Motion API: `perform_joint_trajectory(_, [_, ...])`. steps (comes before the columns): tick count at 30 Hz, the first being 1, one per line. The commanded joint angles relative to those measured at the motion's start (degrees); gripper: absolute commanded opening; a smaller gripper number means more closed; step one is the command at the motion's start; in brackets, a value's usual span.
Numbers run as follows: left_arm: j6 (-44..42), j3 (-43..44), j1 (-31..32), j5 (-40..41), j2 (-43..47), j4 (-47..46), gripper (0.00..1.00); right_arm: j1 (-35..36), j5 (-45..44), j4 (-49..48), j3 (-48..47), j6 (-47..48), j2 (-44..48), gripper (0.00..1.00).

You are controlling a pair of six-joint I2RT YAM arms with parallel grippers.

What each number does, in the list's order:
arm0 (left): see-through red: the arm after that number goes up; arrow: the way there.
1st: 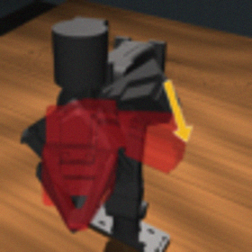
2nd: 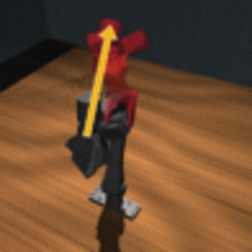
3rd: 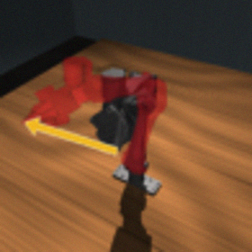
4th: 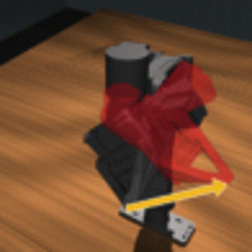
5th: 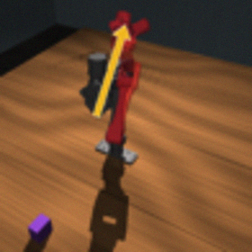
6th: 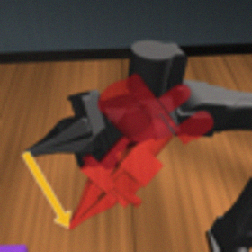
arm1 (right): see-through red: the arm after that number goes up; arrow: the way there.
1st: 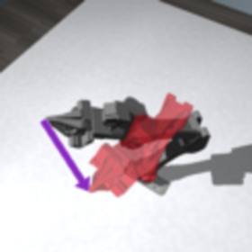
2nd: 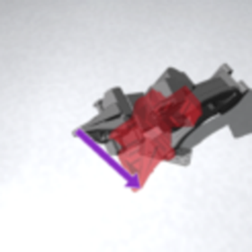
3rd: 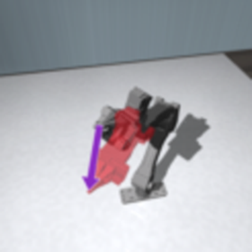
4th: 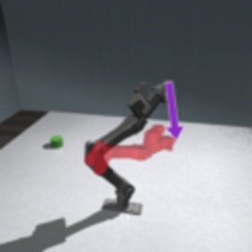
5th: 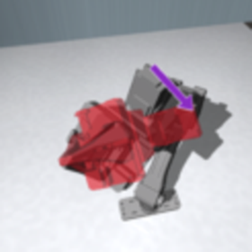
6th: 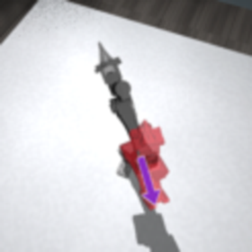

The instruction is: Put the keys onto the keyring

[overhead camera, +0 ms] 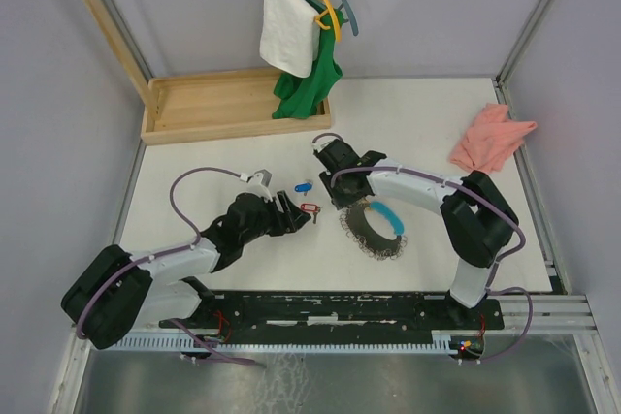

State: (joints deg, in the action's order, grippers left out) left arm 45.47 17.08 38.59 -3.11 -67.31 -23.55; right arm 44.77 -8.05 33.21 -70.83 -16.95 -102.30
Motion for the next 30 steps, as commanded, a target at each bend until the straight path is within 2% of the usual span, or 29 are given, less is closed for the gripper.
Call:
perform_joint_trajectory(1, [-2.8,-0.7,-0.2,1.9,2.4,0.7,0.72,1.3,-2.8,2.0,-4.0,1.6,-2.8,0.41])
perform_joint_trajectory(9, [-5.6,0.2,-0.3,4.3,7.3,6.6,0.72,1.4,-8.4,4.4,-6.3,1.8,-7.1,0.4])
perform_joint_trajectory(14, [-6.5,1.1,-0.3,3.8,8.2,8.1,0.73,1.4,-12.6,5.5,-6.3,2.1,-6.9,0.35])
perform_joint_trajectory(21, [-6.4,1.2,-0.3,2.5,8.5,8.0,0.73,1.3,-11.9,5.0,-6.3,2.6,-5.9,0.22])
perform_joint_trajectory(23, [-6.3,1.1,-0.3,2.1,8.6,7.7,0.73,1.3,-11.6,5.2,-6.3,2.8,-5.7,0.22])
perform_joint_trajectory(26, [-5.9,1.2,-0.3,1.4,8.3,7.4,0.73,1.3,-8.9,4.1,-5.5,3.1,-4.4,0.27])
perform_joint_trajectory(30, [-5.3,1.4,-0.2,-0.2,7.2,6.6,0.73,0.9,-7.8,3.2,-5.0,3.1,-3.7,0.27])
